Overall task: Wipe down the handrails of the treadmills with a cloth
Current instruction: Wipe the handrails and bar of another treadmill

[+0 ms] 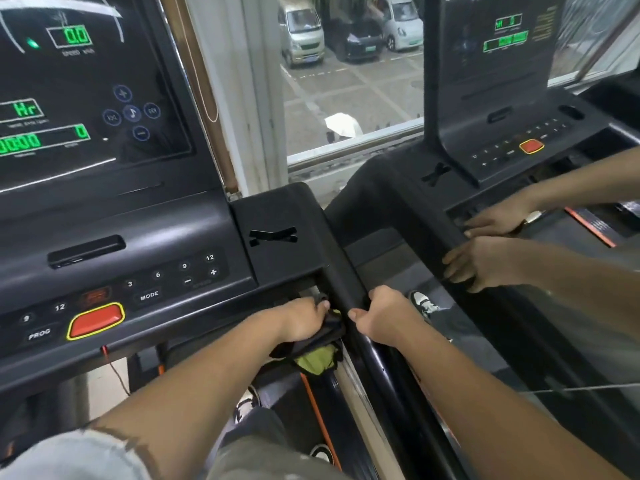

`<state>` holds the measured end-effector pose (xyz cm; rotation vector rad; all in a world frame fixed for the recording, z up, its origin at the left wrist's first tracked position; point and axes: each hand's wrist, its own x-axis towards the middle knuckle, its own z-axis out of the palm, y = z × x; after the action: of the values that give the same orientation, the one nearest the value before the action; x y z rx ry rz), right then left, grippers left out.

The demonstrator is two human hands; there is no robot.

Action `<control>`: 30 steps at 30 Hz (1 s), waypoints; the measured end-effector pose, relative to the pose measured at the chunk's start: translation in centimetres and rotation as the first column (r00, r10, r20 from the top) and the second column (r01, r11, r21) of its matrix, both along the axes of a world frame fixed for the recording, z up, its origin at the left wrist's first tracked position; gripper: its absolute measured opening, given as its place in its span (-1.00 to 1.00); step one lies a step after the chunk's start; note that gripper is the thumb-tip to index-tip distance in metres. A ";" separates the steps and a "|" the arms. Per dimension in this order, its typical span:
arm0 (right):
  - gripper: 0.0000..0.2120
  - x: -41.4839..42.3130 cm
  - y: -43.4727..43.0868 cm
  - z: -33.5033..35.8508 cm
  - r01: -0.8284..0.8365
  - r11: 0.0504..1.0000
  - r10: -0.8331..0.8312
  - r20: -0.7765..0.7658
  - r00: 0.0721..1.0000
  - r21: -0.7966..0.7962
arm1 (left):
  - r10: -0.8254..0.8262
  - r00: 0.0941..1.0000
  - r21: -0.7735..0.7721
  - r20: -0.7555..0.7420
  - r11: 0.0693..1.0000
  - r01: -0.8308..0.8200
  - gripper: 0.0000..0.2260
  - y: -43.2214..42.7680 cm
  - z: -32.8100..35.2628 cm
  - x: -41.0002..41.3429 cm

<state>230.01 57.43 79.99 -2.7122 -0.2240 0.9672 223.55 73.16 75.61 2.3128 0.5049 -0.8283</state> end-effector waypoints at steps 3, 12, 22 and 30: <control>-0.43 -0.1 -0.3 -0.2 -0.004 1.000 0.004 0.017 1.000 0.017 | -0.068 0.991 0.344 0.113 0.939 0.025 -0.56 -3.1 -1.2 -2.5; -0.48 0.2 -0.5 -0.5 -0.001 0.999 0.000 0.024 1.000 0.048 | -0.344 0.924 0.613 0.167 0.770 0.176 -0.43 -4.7 -1.7 -3.7; -0.60 0.0 -0.2 -0.3 -0.036 0.999 0.036 0.032 0.999 0.009 | -0.047 0.999 0.051 -0.026 0.998 0.048 -0.55 -0.1 -1.3 1.4; -0.64 -0.7 -0.4 0.0 -0.040 0.998 0.035 0.091 0.995 0.054 | -0.284 0.911 0.663 0.299 0.749 0.016 -0.59 -5.3 -0.6 -5.7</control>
<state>229.34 57.07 80.04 -2.7125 -0.3147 0.8367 217.81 67.81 75.00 3.1079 0.4747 -0.2405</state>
